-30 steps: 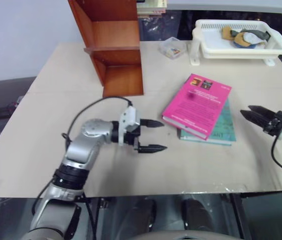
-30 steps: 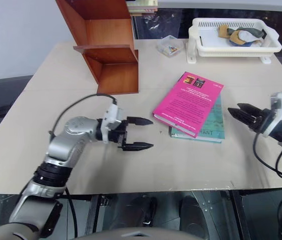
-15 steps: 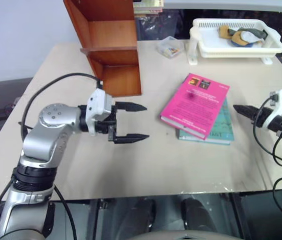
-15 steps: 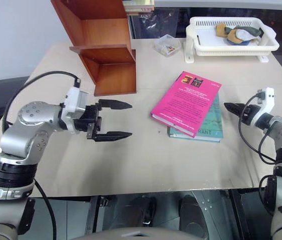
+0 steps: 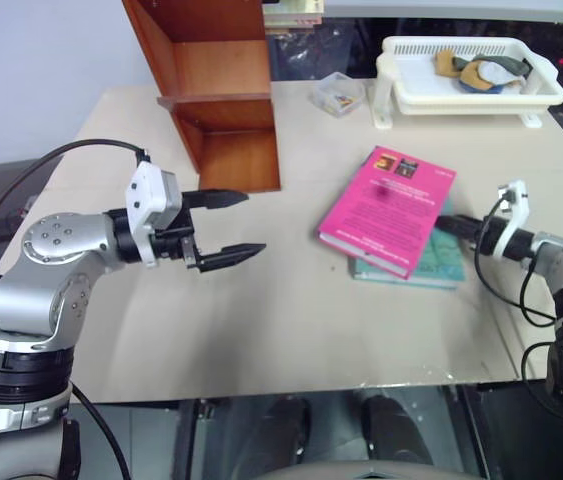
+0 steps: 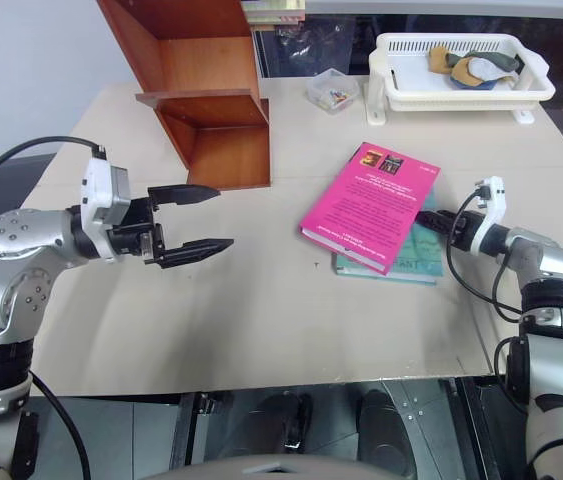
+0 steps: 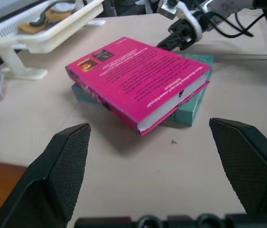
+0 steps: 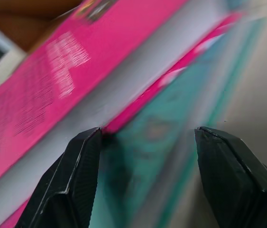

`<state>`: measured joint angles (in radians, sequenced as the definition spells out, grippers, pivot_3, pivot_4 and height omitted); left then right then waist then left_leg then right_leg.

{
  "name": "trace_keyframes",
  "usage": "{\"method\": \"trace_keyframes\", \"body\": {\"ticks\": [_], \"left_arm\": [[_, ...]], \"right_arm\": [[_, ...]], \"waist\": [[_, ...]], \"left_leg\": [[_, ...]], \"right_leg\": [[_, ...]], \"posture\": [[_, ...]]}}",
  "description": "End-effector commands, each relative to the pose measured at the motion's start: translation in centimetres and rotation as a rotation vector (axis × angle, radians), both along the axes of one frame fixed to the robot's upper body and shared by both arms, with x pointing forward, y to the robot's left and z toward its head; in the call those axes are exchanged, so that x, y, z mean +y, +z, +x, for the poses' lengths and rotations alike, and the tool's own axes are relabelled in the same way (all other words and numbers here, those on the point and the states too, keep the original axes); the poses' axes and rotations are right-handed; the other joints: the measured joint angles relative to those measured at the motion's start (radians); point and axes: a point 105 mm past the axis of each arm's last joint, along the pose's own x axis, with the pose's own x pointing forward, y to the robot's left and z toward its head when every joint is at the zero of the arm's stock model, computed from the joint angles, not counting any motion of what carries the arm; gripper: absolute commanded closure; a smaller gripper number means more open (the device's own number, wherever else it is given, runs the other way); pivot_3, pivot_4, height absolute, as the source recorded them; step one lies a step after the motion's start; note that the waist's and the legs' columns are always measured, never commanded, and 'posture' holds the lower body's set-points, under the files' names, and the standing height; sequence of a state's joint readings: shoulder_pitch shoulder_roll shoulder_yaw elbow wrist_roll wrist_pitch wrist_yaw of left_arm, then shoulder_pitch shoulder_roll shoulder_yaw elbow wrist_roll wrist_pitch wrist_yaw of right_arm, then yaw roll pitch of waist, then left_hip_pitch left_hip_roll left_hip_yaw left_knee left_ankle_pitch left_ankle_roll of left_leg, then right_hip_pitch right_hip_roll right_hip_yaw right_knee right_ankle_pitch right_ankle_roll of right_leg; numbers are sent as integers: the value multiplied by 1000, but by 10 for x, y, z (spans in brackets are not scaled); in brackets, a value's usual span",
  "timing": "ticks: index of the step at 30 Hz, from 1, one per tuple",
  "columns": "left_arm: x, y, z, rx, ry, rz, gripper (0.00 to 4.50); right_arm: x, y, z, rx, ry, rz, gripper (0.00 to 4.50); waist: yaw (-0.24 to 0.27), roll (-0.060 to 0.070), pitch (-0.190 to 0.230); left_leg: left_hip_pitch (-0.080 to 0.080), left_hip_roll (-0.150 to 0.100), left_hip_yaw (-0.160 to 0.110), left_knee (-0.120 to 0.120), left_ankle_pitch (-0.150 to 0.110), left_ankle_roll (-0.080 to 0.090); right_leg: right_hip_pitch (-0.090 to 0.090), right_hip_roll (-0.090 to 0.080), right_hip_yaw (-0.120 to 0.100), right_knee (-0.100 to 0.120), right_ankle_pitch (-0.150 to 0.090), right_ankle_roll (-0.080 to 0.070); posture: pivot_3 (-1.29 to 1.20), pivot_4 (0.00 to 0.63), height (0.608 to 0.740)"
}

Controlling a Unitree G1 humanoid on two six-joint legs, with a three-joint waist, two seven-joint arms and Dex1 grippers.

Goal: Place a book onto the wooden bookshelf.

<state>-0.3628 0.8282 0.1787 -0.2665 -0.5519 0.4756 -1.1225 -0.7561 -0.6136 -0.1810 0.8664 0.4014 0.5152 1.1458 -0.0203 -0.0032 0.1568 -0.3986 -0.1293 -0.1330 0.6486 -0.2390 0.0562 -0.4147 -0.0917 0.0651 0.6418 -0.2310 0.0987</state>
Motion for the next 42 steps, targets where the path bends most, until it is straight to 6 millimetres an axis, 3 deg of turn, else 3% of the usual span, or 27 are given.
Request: {"method": "trace_keyframes", "body": {"ticks": [1,14,19,23,30,37,42], "left_arm": [[-1,10,-5,-50,4,-2,63],[4,1,-8,-29,42,13,63],[9,3,1,-16,81,-48,63],[7,-3,12,47,92,-126,63],[1,-15,57,198,141,-287,63],[-25,-22,106,508,73,-450,63],[-44,-37,123,643,63,-453,63]], "right_arm": [[8,11,-4,-55,100,25,1323],[35,-2,-23,-72,383,-40,1323],[26,2,-25,-99,357,-86,1323],[14,18,-44,-153,364,-97,1323],[-5,37,-99,-206,325,-205,1323],[13,77,-156,-362,322,-193,1323],[22,83,-166,-392,285,-217,1323]], "waist": [[0,0,0],[-15,0,0],[-15,0,0],[2,1,1],[22,1,0],[31,0,1],[25,-3,1]], "left_leg": [[0,0,0,0,0,0],[0,0,0,0,0,0],[0,0,0,0,0,0],[0,0,-1,0,0,0],[0,0,-2,2,0,0],[-1,-1,-2,3,-1,1],[-1,-1,-1,4,0,1]], "right_leg": [[0,0,0,0,0,0],[0,0,0,0,0,0],[0,0,0,1,0,0],[0,0,-1,0,0,0],[0,0,-2,1,0,0],[1,-1,-2,2,0,1],[1,-1,-2,2,0,1]], "posture": [[0,150,740],[0,150,740],[0,150,740],[0,150,740],[0,150,740],[0,150,740],[0,150,740]]}}
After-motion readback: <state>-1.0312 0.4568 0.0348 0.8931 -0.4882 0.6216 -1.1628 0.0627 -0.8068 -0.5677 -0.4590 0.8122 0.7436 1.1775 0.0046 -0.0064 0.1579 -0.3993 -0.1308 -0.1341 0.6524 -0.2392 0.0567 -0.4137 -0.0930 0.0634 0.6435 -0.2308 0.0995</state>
